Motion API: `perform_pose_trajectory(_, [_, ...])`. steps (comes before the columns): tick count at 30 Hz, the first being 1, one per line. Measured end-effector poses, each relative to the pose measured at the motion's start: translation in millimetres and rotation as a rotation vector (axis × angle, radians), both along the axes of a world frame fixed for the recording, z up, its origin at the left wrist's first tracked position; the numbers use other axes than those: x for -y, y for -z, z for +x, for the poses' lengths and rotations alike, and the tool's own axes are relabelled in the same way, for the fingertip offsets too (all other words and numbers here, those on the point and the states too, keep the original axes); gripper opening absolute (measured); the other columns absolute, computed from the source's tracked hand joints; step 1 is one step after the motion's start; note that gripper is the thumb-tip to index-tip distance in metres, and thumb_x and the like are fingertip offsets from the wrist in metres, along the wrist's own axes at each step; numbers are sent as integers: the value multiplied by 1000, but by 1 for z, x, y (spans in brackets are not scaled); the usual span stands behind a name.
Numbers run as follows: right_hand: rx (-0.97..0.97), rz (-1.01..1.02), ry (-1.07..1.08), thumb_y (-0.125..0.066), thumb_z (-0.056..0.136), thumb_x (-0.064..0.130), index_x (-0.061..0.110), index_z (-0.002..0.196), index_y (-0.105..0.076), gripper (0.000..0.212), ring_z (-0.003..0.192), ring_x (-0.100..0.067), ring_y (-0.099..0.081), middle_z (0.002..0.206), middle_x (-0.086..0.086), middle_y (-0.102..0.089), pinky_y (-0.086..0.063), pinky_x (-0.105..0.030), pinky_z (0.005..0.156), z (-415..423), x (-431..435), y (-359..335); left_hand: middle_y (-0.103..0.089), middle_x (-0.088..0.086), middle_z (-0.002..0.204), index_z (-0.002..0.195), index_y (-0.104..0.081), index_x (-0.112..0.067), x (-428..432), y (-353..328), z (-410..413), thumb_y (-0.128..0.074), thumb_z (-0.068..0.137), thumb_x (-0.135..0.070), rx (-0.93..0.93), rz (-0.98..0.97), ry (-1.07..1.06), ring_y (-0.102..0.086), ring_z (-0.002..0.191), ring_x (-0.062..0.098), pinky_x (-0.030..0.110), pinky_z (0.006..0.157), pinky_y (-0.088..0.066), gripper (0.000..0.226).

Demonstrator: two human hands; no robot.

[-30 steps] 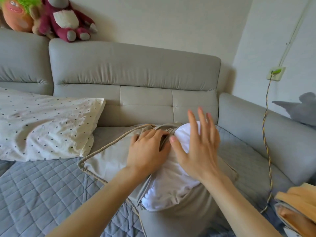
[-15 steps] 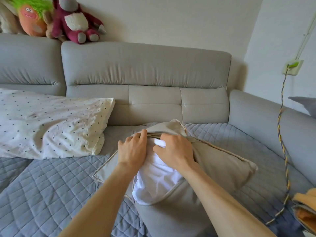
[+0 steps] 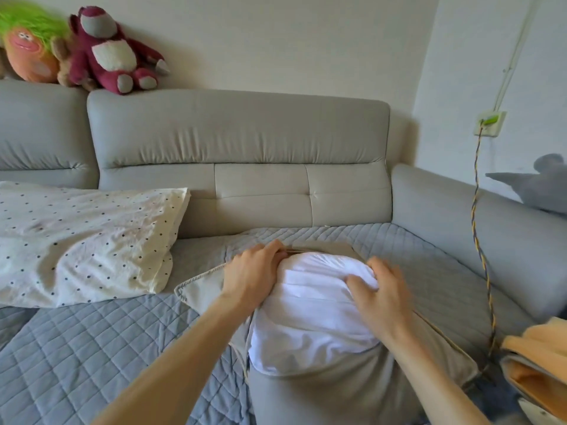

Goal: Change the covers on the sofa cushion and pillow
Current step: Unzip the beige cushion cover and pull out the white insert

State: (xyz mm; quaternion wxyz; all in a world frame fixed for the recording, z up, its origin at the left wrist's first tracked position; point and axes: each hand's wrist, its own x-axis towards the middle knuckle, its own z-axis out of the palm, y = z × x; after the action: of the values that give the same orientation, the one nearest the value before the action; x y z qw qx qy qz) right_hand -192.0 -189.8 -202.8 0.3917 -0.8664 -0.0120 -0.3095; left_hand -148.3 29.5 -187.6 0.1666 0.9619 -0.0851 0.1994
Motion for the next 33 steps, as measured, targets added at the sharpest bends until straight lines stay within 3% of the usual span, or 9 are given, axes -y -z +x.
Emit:
perform_pose_trajectory(2, [-45, -267, 201, -64, 68, 46, 27, 90, -51, 32, 95, -25, -48, 94, 6, -52, -31, -40, 81, -3, -1, -14, -63, -2, 103, 106, -60, -29, 6, -14, 3, -39, 102, -41, 66, -43, 20, -61, 96, 31, 39, 75, -51, 25])
perform_pose_trajectory(5, [64, -515, 231, -56, 64, 39, 23, 136, -44, 75, 134, -29, -36, 145, -4, -40, -22, -53, 103, -8, -6, -44, -64, -5, 104, 107, -63, -31, 20, -49, 4, -43, 101, -42, 141, -9, 77, -62, 95, 30, 36, 73, -48, 24])
perform_pose_trajectory(9, [-69, -315, -46, -22, 81, 66, 28, 149, -31, 78, 145, -23, -27, 158, 0, -30, -18, -51, 117, -7, -29, -76, -63, -9, 101, 108, -62, -35, 37, -94, 3, -43, 100, -48, 185, 150, 116, -60, 96, 23, 34, 72, -38, 24])
perform_pose_trajectory(12, [-159, -386, 154, -17, 79, 81, 16, 148, -34, 97, 135, -33, -39, 151, -13, -39, -33, -48, 109, 1, -49, -51, -64, -10, 101, 105, -63, -37, 32, -91, 8, -43, 99, -50, 178, 144, 57, -61, 99, 17, 36, 84, -36, 25])
perform_pose_trajectory(16, [-27, -429, 325, -49, 83, 68, 8, 117, -59, 70, 98, -35, -52, 112, -16, -59, -40, -50, 88, 12, -69, -7, -65, -12, 101, 101, -65, -38, 31, -30, 6, -41, 97, -49, 300, 44, -65, -61, 100, 18, 40, 89, -36, 27])
perform_pose_trajectory(22, [42, -408, 477, -45, 81, 62, 6, 111, -57, 65, 102, -36, -52, 109, -16, -57, -37, -52, 89, 18, -70, 6, -64, -12, 114, 110, -67, -45, 37, -7, 5, -46, 92, -61, 332, -23, -151, -54, 117, 19, 53, 113, -22, 32])
perform_pose_trajectory(25, [4, -448, 433, -41, 78, 65, 10, 88, -55, 57, 83, -34, -55, 85, -13, -61, -37, -44, 71, 25, -64, 4, -63, -12, 120, 114, -65, -47, 35, -7, 8, -44, 91, -63, 295, -9, -133, -51, 122, 18, 55, 115, -14, 35])
perform_pose_trajectory(30, [-238, -381, 95, -45, 83, 74, 21, 97, -56, 55, 95, -30, -63, 98, -5, -71, -40, -38, 76, 51, -51, -29, -67, -13, 113, 109, -67, -45, 27, -11, 23, -35, 96, -53, 261, -23, -146, -60, 109, 18, 51, 102, -26, 35])
perform_pose_trajectory(33, [-173, -385, 12, -46, 90, 62, 23, 86, -61, 42, 89, -30, -66, 90, -4, -73, -46, -37, 74, 52, -54, -32, -68, -10, 111, 110, -65, -42, 19, -16, 36, -37, 100, -51, 153, -37, -173, -63, 101, 21, 48, 98, -31, 32])
